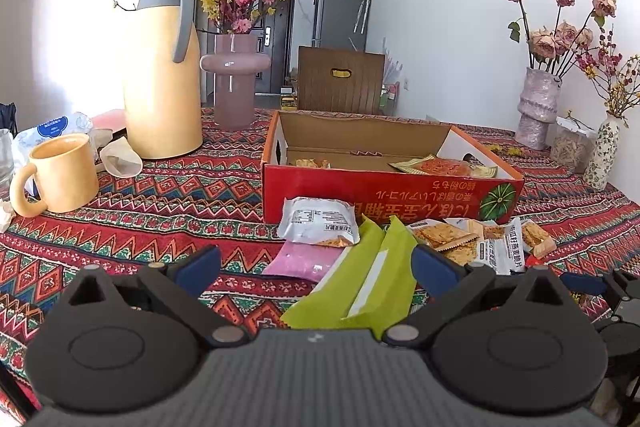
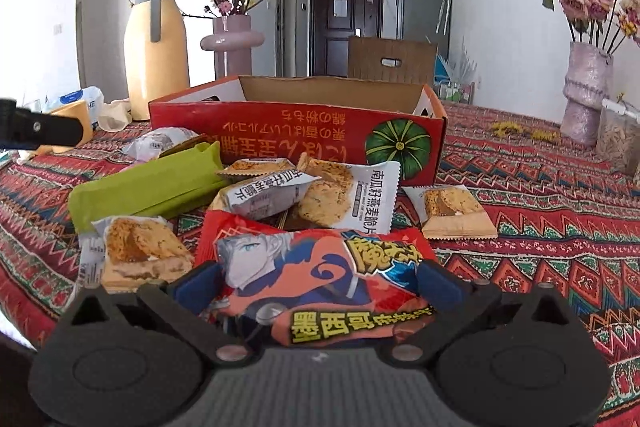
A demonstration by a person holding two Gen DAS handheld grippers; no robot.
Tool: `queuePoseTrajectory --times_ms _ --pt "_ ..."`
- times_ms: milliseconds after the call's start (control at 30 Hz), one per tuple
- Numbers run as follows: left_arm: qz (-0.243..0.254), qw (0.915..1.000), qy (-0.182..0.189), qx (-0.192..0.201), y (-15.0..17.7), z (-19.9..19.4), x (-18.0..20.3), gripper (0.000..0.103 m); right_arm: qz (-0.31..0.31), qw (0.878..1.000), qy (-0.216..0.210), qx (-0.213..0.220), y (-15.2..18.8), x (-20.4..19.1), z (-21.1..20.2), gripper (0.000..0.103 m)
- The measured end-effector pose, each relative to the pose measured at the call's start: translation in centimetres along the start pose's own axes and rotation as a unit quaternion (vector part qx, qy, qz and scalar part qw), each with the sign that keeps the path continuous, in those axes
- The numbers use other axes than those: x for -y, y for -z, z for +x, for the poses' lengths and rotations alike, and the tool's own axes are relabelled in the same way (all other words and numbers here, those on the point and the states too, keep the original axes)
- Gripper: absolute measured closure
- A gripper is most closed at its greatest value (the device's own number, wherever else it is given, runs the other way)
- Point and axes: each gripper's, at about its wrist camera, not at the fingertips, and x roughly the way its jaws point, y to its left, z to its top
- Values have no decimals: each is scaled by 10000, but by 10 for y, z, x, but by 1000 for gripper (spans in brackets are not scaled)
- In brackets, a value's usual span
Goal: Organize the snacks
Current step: 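Lower the right gripper toward the red-blue chip bag, then grasp the red-blue chip bag with the right gripper while the left grasps a green long packet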
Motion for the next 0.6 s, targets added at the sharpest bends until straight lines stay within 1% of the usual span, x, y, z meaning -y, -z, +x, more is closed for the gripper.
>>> queuePoseTrajectory --times_ms 100,233,600 --pt "8 10000 -15 6 0 -1 0 0 23 10000 -59 8 -1 2 -1 0" --pt "-3 10000 -27 4 0 -1 -1 0 72 9999 -73 87 2 4 -4 5" --pt "28 10000 -30 -12 0 0 1 0 41 9997 -103 223 7 0 -16 6"
